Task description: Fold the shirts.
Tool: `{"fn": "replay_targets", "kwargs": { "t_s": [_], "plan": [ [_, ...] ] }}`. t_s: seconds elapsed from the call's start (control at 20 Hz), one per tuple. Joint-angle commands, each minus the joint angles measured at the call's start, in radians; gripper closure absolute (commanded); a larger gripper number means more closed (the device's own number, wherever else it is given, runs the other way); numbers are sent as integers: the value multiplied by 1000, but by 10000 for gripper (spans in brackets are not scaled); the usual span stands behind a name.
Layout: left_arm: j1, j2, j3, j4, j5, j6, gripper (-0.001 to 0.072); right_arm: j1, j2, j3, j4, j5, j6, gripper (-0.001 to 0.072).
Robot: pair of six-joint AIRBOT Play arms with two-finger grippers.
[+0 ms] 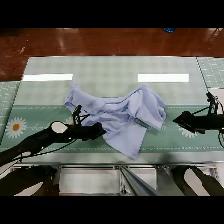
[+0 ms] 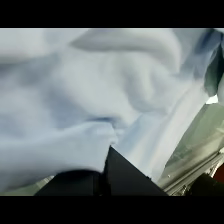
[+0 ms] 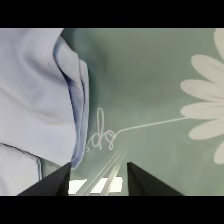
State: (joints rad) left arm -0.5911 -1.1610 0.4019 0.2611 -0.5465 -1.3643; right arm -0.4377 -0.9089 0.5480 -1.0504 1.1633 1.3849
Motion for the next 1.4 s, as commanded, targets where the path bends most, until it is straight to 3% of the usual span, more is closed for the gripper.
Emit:
{"fn": "replay_targets", "kwargs": {
  "t_s": [0.0,0.25,0.55,0.6,0.7,0.9,1.2,1.35],
  "plan": [
    [-2,-7,26,-15,-19,41,683,2,-58,-35,51,-21,-27,304],
    [-2,-7,26,-15,-41,45,683,23,-225,-34,267,-75,-163,304],
    [-2,-7,26,-16,-41,44,683,229,-401,30,346,-184,-168,306],
    [-2,-7,26,-15,-40,45,683,266,-421,60,346,-185,-168,378],
    [26,-5,27,-15,-42,45,683,320,-437,119,345,-177,-190,688],
    [303,58,125,-15,-269,165,683,327,-357,359,320,-13,-193,691],
    [813,272,587,-71,-428,109,684,237,-162,965,229,105,-74,692],
    [1006,321,857,-71,-531,91,684,220,-80,1142,227,152,-53,691]
  ]
}}
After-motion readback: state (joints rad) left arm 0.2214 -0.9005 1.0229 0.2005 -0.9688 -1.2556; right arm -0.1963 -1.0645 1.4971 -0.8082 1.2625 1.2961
